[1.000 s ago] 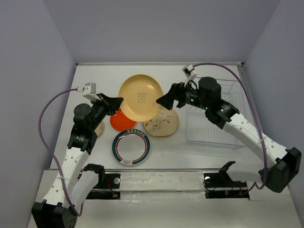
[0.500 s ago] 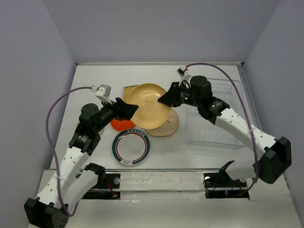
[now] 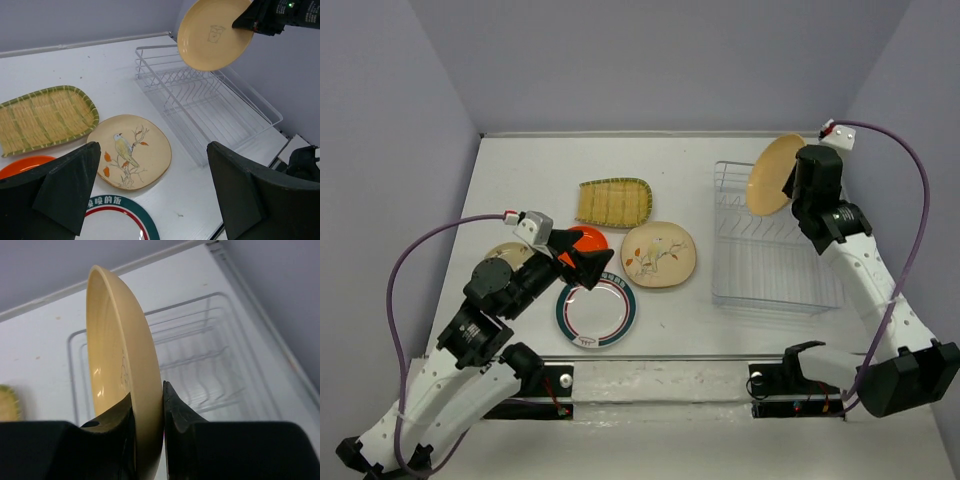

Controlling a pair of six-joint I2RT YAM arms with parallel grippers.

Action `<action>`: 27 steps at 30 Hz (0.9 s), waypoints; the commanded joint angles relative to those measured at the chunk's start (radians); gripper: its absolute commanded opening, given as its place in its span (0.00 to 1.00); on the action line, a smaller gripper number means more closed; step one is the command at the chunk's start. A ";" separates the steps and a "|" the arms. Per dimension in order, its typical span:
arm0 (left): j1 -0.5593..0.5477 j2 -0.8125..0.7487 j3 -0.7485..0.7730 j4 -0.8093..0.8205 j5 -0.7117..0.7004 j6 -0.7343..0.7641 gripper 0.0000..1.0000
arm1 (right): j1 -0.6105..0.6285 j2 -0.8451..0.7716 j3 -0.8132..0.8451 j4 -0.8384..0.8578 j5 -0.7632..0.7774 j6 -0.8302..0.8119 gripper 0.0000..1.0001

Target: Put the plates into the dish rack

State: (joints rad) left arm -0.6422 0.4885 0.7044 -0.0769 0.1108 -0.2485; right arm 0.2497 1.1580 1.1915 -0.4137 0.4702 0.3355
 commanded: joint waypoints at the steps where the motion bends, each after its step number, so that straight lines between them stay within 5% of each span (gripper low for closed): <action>1: -0.065 -0.025 -0.005 -0.007 -0.065 0.051 0.99 | -0.058 0.029 0.069 -0.031 0.421 -0.206 0.07; 10: -0.151 -0.065 -0.005 -0.024 -0.132 0.069 0.99 | -0.174 0.134 0.054 0.223 0.467 -0.637 0.07; 15: -0.180 -0.076 -0.005 -0.024 -0.141 0.072 0.99 | -0.219 0.106 0.022 0.248 0.240 -0.759 0.07; 27: -0.188 -0.087 -0.008 -0.029 -0.157 0.075 0.99 | -0.260 0.131 -0.044 0.174 0.056 -0.733 0.07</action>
State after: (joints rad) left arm -0.8238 0.4061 0.7002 -0.1341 -0.0326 -0.1925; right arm 0.0040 1.2835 1.1435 -0.2630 0.5766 -0.3996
